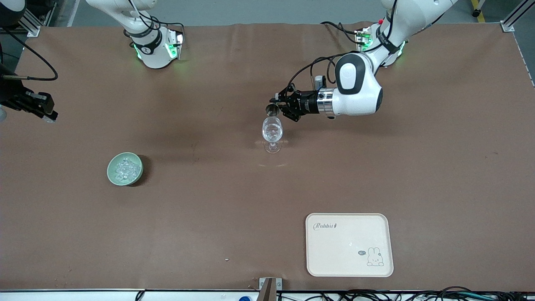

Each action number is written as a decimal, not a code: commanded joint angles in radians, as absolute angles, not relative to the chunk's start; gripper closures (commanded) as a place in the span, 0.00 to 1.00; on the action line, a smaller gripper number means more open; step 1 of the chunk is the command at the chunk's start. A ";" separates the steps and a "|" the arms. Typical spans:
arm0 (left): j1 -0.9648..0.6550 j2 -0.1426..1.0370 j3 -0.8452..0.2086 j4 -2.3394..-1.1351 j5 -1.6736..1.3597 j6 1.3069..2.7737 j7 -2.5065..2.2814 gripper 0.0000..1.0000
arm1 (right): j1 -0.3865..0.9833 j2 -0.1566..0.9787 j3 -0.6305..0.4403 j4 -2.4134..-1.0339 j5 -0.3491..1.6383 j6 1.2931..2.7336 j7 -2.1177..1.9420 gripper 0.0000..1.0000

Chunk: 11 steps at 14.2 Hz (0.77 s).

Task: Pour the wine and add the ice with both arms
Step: 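Tilt the jigger over the wine glass with the left gripper to pour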

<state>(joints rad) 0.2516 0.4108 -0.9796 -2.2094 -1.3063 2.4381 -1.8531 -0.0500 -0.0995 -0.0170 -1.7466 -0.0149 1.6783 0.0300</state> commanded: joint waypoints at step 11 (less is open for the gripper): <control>0.226 0.422 -0.989 -2.164 -1.331 2.451 -2.152 0.99 | -0.049 -0.109 -0.014 -1.756 -0.028 1.667 0.025 0.98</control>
